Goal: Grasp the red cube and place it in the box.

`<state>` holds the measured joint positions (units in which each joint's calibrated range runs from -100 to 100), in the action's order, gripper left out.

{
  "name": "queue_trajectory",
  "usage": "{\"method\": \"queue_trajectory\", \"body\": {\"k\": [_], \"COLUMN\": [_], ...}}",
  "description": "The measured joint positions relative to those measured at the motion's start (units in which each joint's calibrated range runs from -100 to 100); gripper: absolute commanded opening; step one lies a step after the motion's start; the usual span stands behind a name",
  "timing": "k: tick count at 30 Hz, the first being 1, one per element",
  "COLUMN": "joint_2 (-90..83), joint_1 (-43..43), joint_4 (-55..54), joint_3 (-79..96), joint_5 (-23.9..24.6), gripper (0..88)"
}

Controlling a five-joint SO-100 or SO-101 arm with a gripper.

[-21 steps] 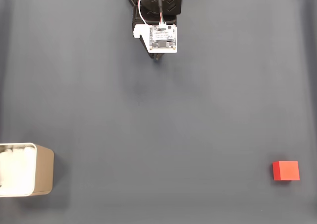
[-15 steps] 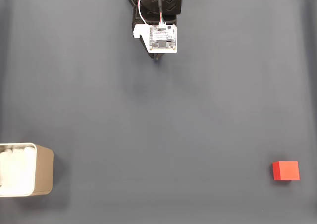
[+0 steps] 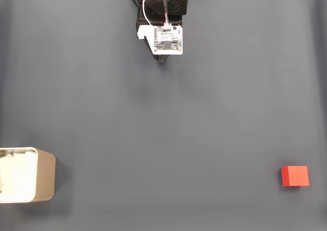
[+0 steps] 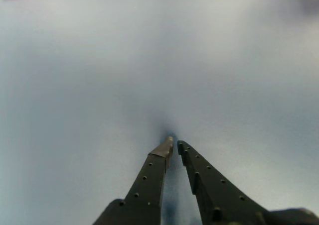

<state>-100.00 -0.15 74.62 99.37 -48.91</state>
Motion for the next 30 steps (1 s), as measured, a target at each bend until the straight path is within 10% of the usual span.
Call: {"method": "queue_trajectory", "body": {"k": [17,30], "joint_2": [3.39,27.01], "joint_1": [-0.15,-0.15], "joint_4": [-10.58,-14.0], "joint_3": [-3.44,-42.31], "joint_5": [1.17,2.0], "gripper": [0.0,0.0]}}
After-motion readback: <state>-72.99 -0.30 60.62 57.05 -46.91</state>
